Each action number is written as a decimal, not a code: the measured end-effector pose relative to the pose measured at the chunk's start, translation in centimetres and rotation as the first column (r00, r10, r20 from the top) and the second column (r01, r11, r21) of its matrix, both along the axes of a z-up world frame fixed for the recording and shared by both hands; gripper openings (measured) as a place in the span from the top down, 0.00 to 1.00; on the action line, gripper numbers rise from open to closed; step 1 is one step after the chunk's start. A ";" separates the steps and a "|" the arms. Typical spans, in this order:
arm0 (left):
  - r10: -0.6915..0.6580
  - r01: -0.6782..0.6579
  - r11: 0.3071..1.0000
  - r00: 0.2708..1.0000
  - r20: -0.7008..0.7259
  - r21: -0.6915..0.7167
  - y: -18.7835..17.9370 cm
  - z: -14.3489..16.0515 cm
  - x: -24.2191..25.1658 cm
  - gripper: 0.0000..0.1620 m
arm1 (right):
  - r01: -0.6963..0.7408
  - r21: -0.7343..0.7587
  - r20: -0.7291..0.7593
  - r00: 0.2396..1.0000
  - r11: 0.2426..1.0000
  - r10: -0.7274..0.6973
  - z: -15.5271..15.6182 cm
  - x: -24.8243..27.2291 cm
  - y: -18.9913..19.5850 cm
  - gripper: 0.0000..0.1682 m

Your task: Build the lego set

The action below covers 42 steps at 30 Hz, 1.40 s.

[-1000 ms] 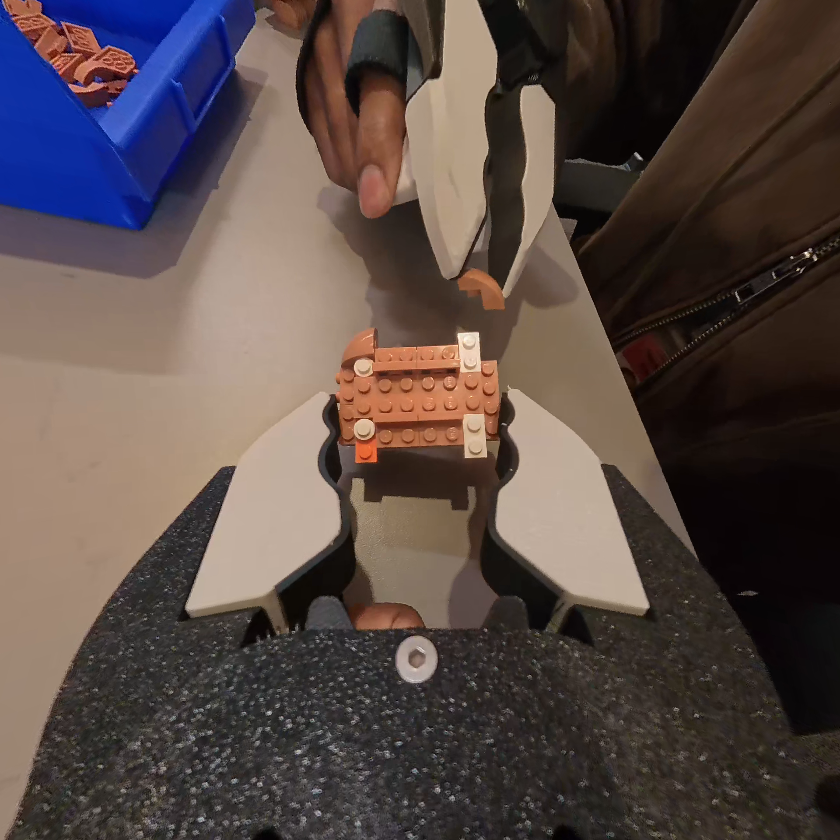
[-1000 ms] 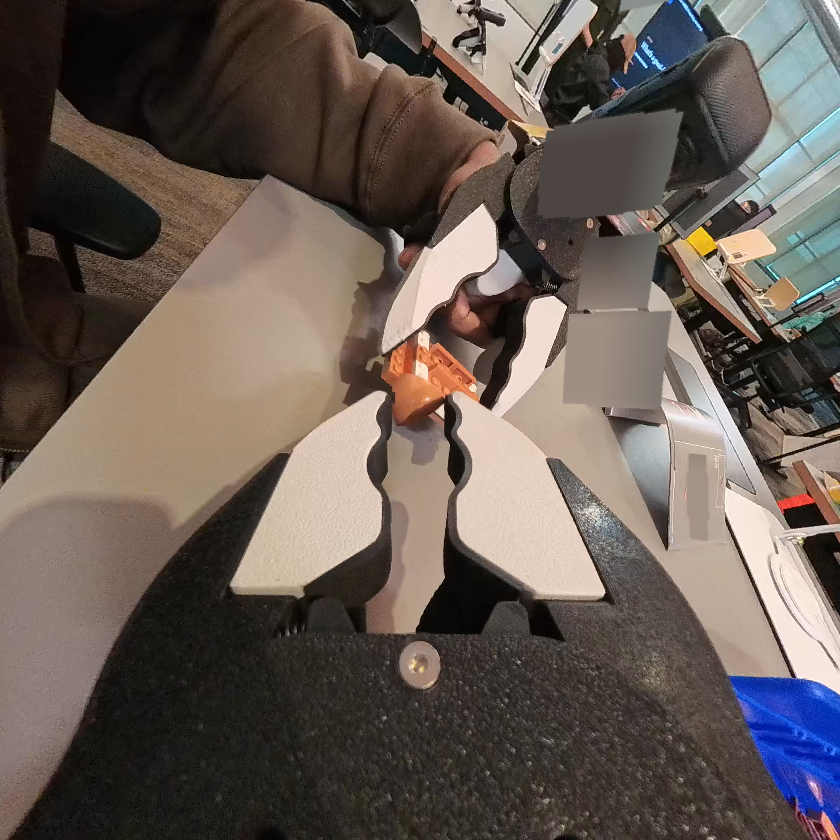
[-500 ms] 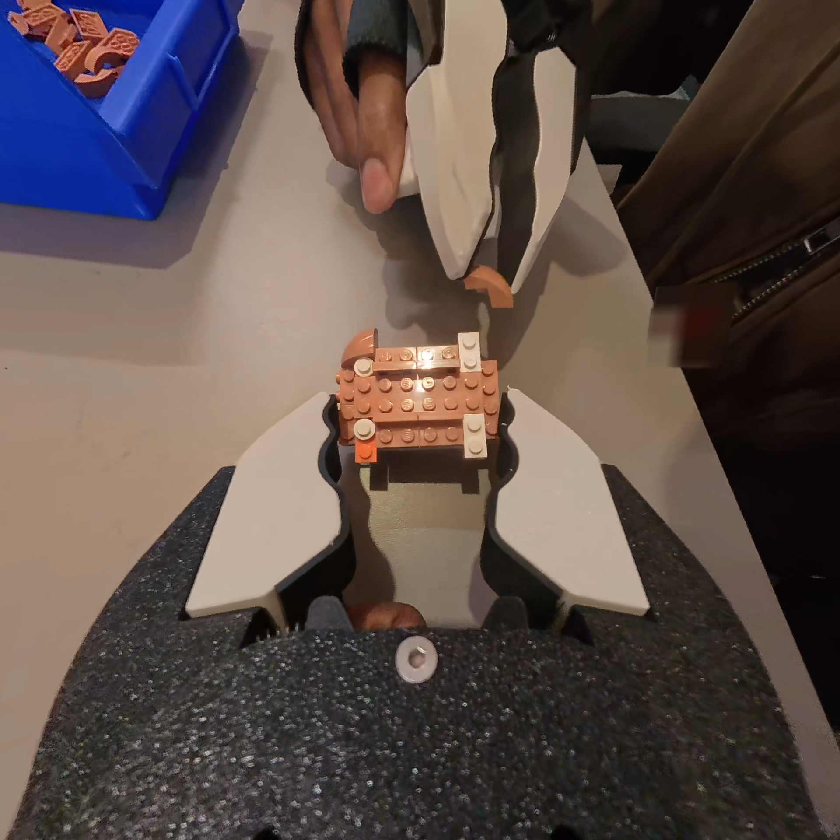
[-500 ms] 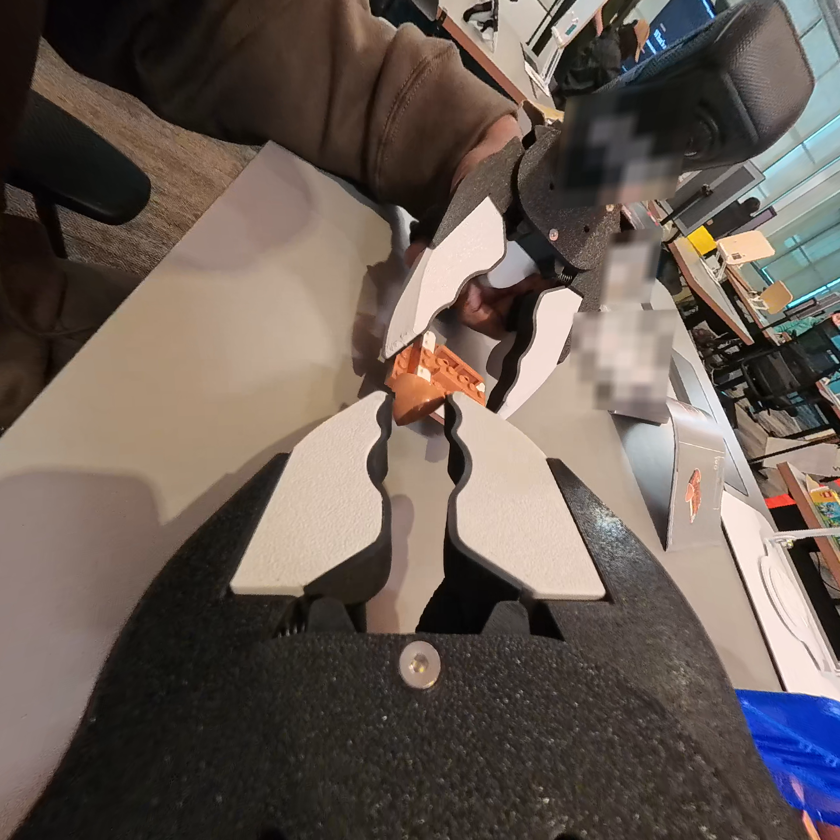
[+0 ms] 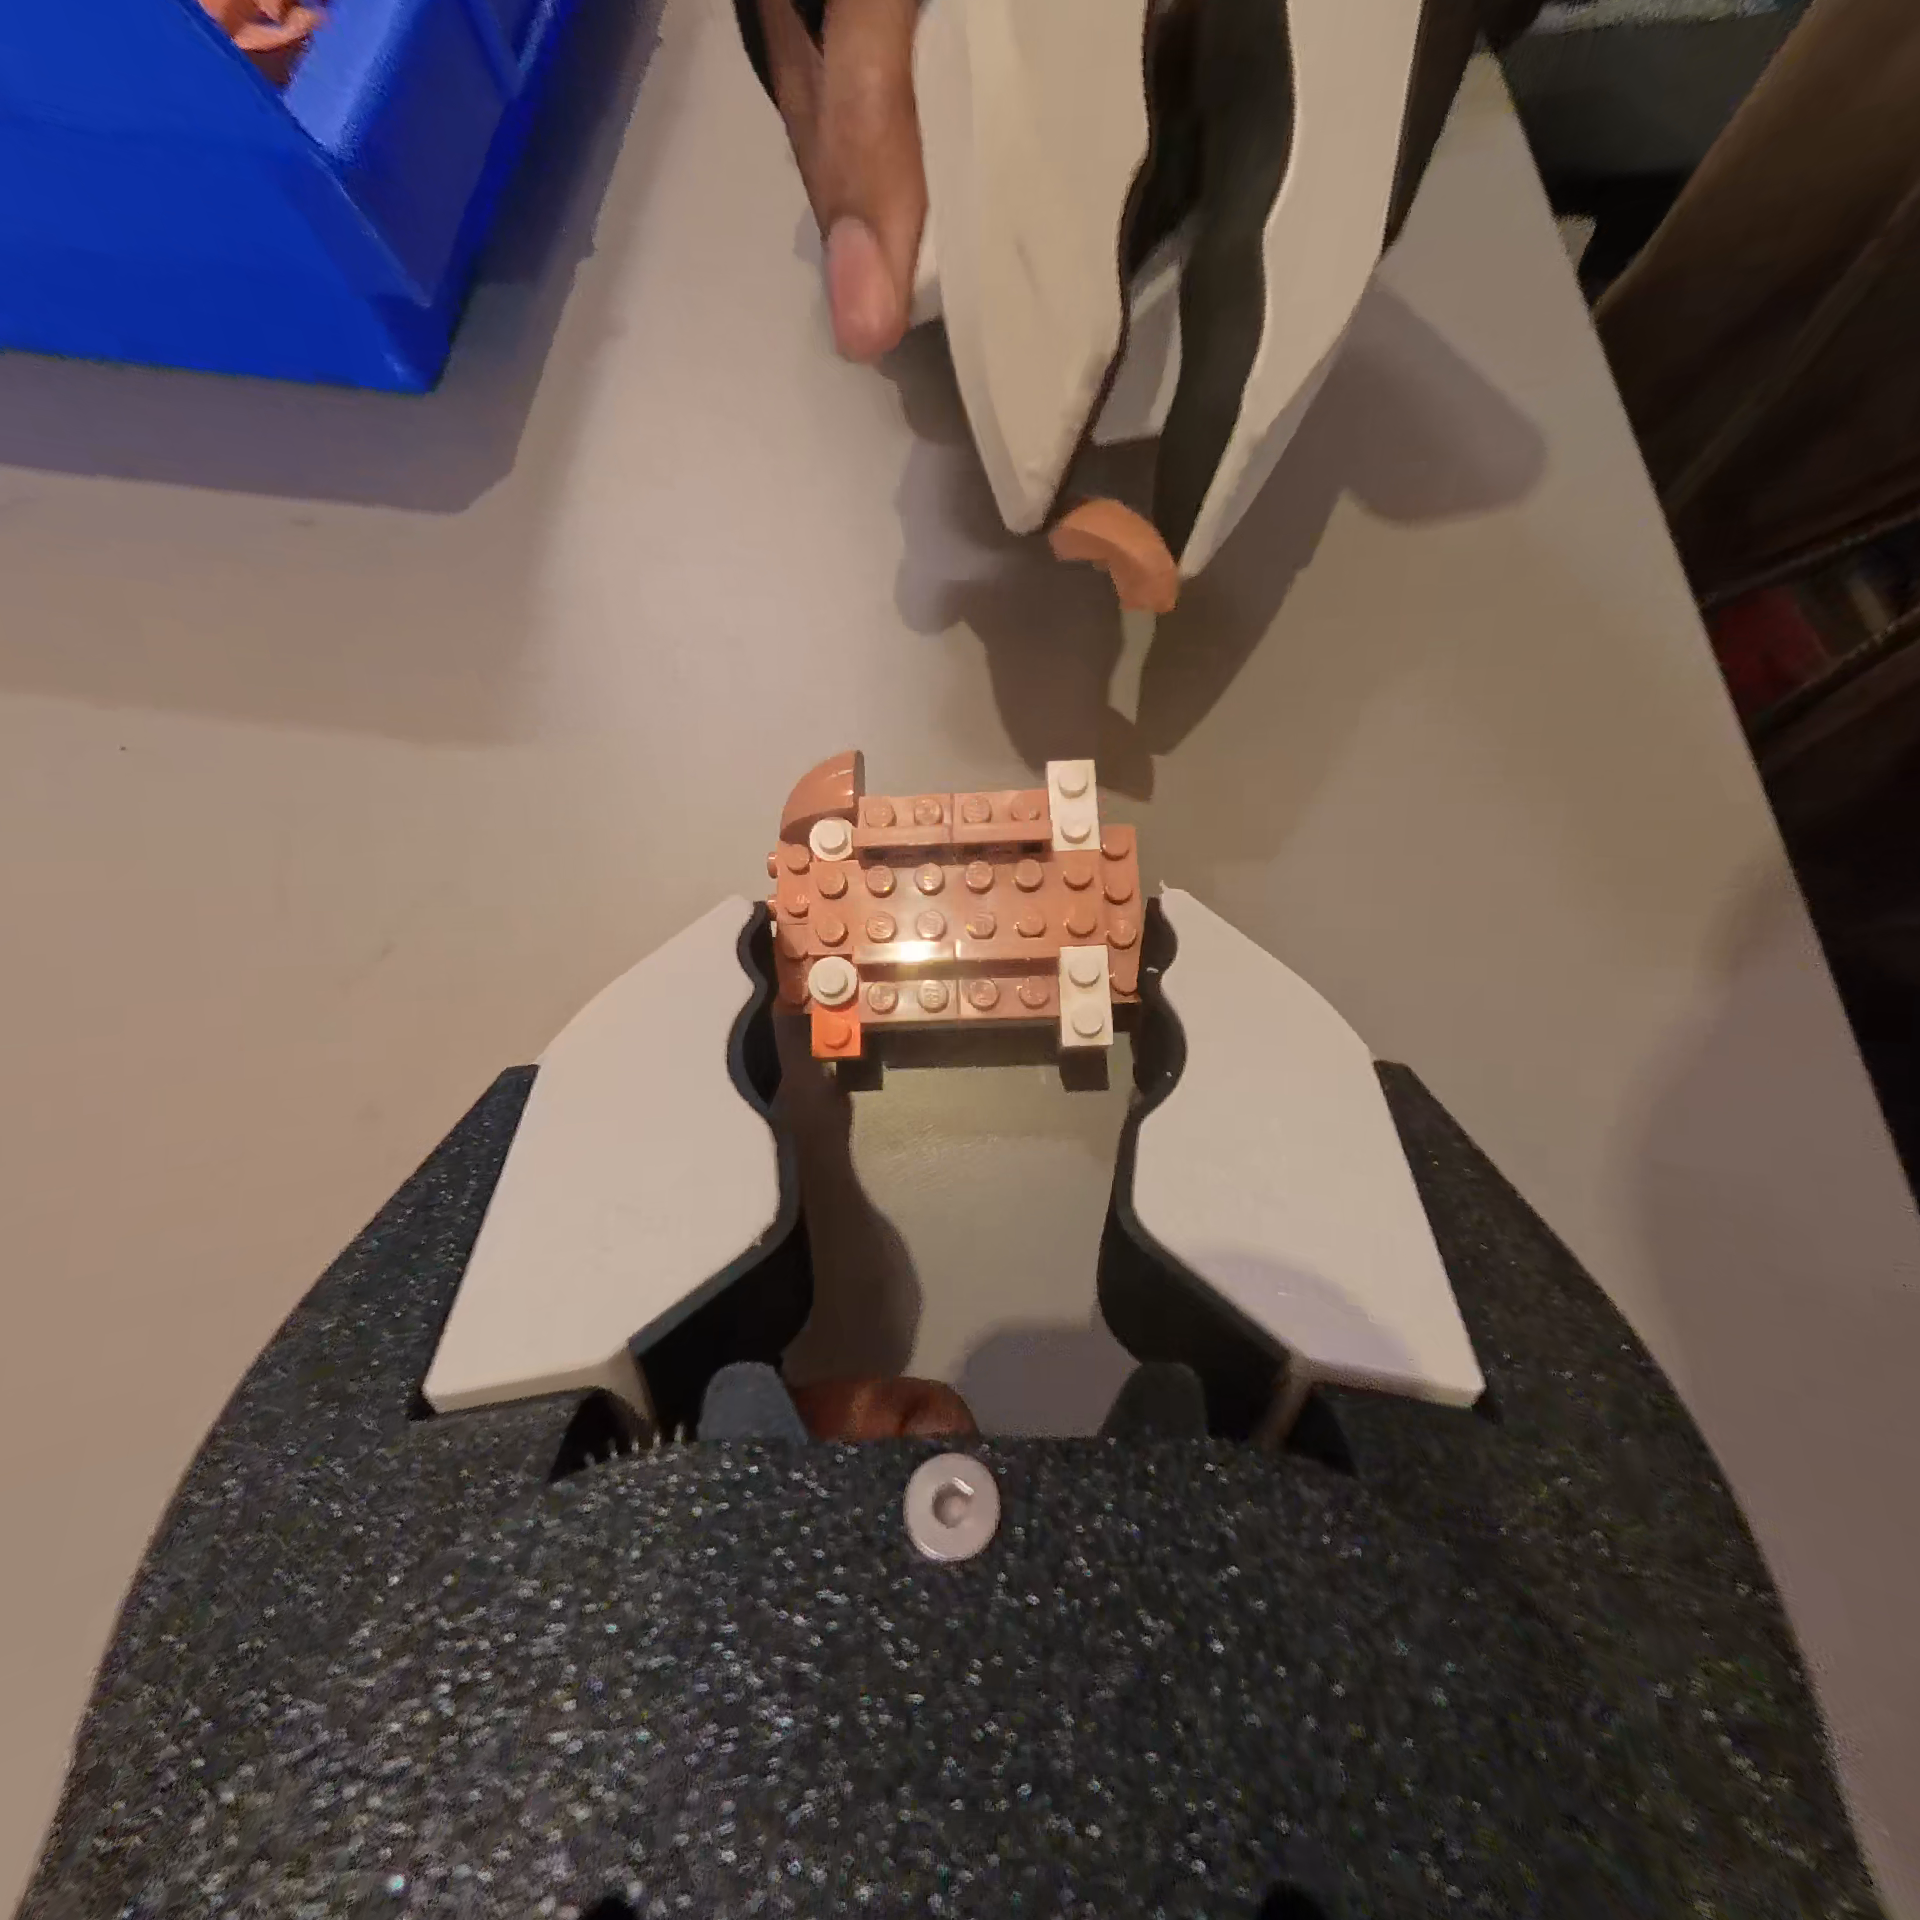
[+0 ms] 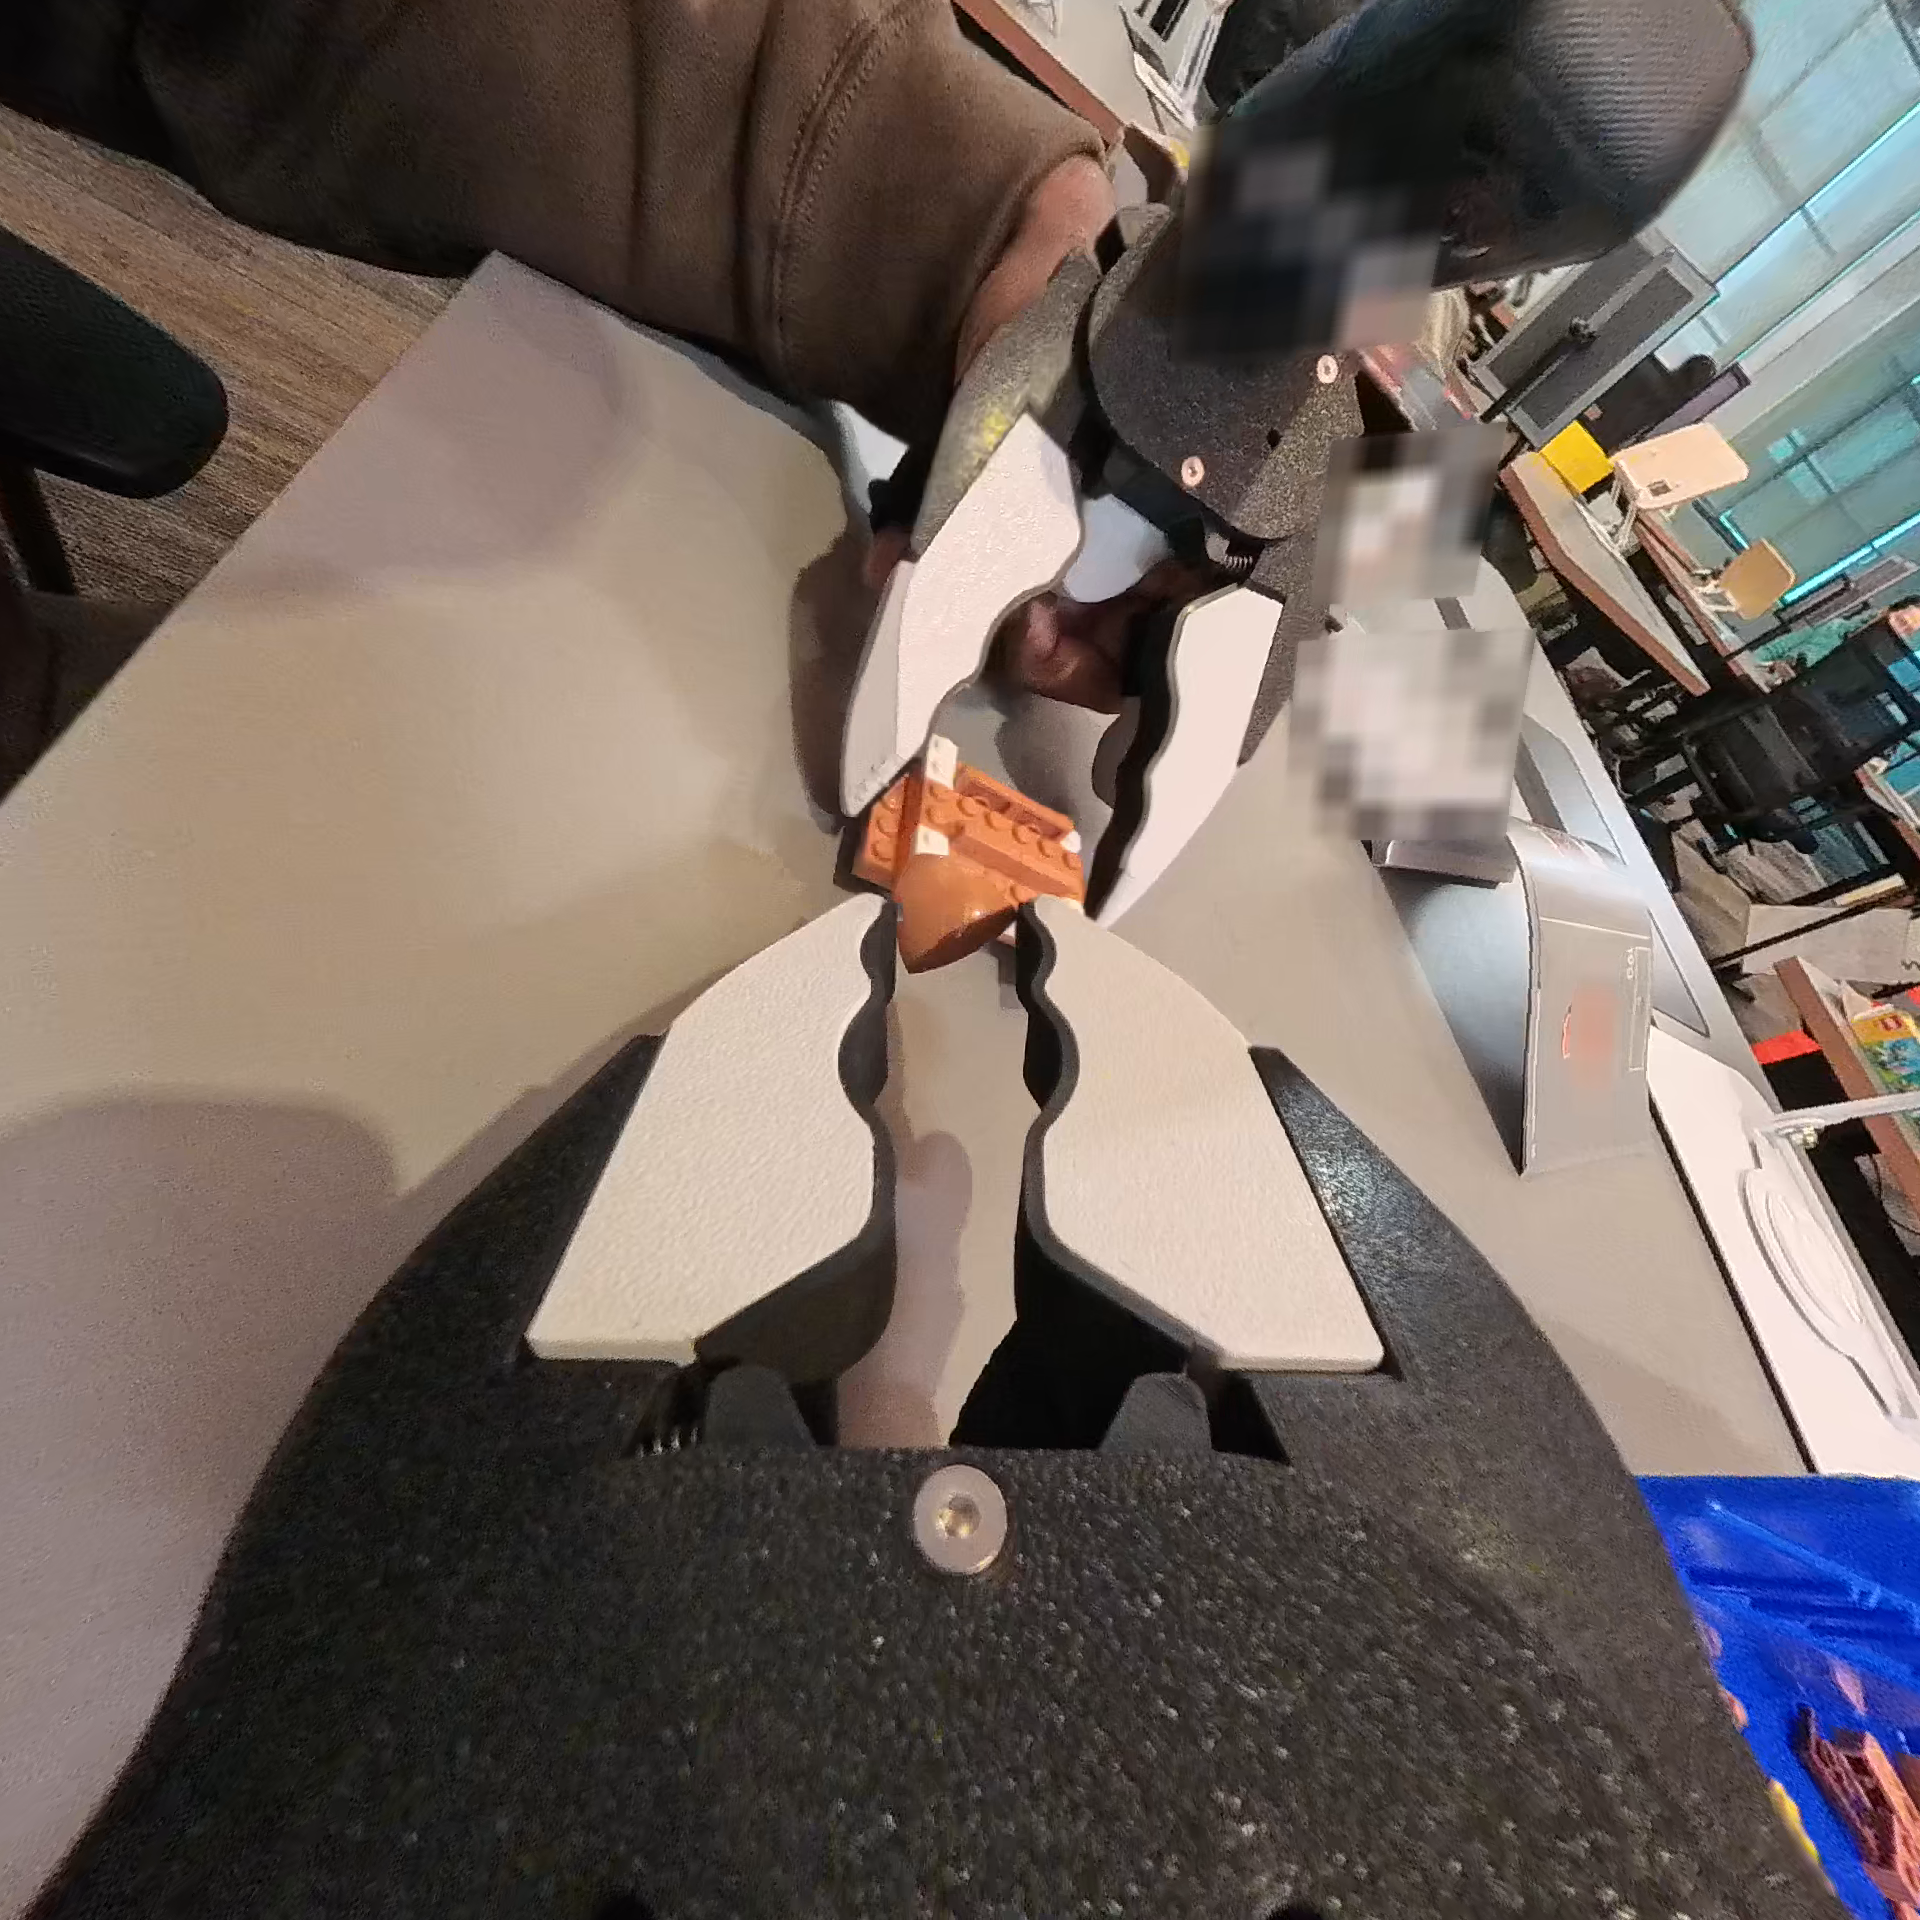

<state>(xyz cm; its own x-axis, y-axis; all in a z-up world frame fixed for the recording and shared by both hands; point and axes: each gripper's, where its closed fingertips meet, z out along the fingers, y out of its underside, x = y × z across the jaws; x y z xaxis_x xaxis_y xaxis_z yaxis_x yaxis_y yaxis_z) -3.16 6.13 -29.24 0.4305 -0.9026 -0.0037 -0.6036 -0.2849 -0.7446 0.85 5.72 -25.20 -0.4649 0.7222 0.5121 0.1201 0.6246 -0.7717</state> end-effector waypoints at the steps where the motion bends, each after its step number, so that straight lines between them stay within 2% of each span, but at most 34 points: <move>1: -0.015 0.015 1.000 1.000 -0.025 -0.001 -0.1 -0.3 -0.1 0.58 | 0.001 -0.003 0.001 1.000 1.000 -0.001 0.0 0.0 0.0 0.87; 5: -0.065 0.065 0.998 0.996 -0.061 0.003 -0.3 -0.7 -0.1 0.58 | 0.011 -0.015 0.000 1.000 1.000 -0.011 0.1 -0.1 0.3 0.87; 9: -0.057 0.057 0.998 0.996 -0.063 0.004 -0.3 -0.6 -0.2 0.58 | 0.028 -0.016 -0.002 1.000 0.999 -0.028 0.1 -0.1 0.6 0.87; 12: 0.019 -0.018 1.000 0.999 -0.038 0.014 0.1 -0.2 -0.6 0.52 | 0.046 -0.015 0.000 0.999 0.999 -0.046 0.1 -0.2 1.0 0.87; 16: 0.198 -0.200 0.979 0.979 0.055 0.033 0.6 1.2 -1.4 0.47 | 0.073 -0.019 0.000 0.997 0.997 -0.073 0.1 -0.2 1.5 0.87; 18: 0.372 -0.374 0.927 0.925 0.076 0.016 1.0 1.7 -2.4 0.47 | 0.089 -0.021 0.003 0.996 0.996 -0.089 0.1 -0.3 1.8 0.87; 20: 0.565 -0.559 0.825 0.813 0.138 -0.083 0.8 2.2 -2.6 0.48 | 0.109 -0.016 0.009 0.994 0.994 -0.109 0.0 -0.3 2.1 0.87; 22: 0.678 -0.642 0.735 0.699 0.226 -0.218 -0.1 2.3 -1.2 0.52 | 0.124 -0.014 0.011 0.992 0.992 -0.124 0.0 -0.3 2.4 0.87; 23: 0.716 -0.677 0.698 0.663 0.220 -0.230 -0.6 1.9 -0.6 0.53 | 0.131 -0.014 0.011 0.991 0.991 -0.131 0.0 -0.3 2.5 0.87; 26: 0.811 -0.805 0.586 0.581 0.075 -0.093 -1.0 0.7 -1.1 0.52 | 0.148 -0.024 0.011 0.989 0.989 -0.148 0.1 -0.3 2.8 0.87; 30: 0.830 -0.831 0.555 0.556 -0.035 -0.043 -0.9 -0.5 -0.8 0.57 | 0.158 -0.022 -0.001 0.987 0.987 -0.158 0.4 -0.1 2.9 0.87; 33: 0.808 -0.810 0.586 0.586 -0.062 -0.018 -0.5 -0.7 -0.7 0.66 | 0.169 -0.014 -0.006 0.986 0.985 -0.169 0.4 0.1 3.1 0.87; 35: 0.777 -0.779 0.627 0.626 -0.069 -0.020 -0.4 -0.7 -0.7 0.68 | 0.174 -0.018 -0.012 0.985 0.985 -0.174 0.6 0.3 3.2 0.87; 39: 0.618 -0.621 0.783 0.783 -0.071 -0.026 -0.1 -0.7 -0.7 0.68 | 0.173 -0.021 -0.013 0.985 0.985 -0.173 0.7 0.3 3.3 0.87; 42: 0.421 -0.424 0.905 0.902 -0.094 -0.020 -0.2 -0.7 -1.3 0.69 | 0.166 -0.014 -0.011 0.986 0.986 -0.166 0.6 0.4 3.1 0.87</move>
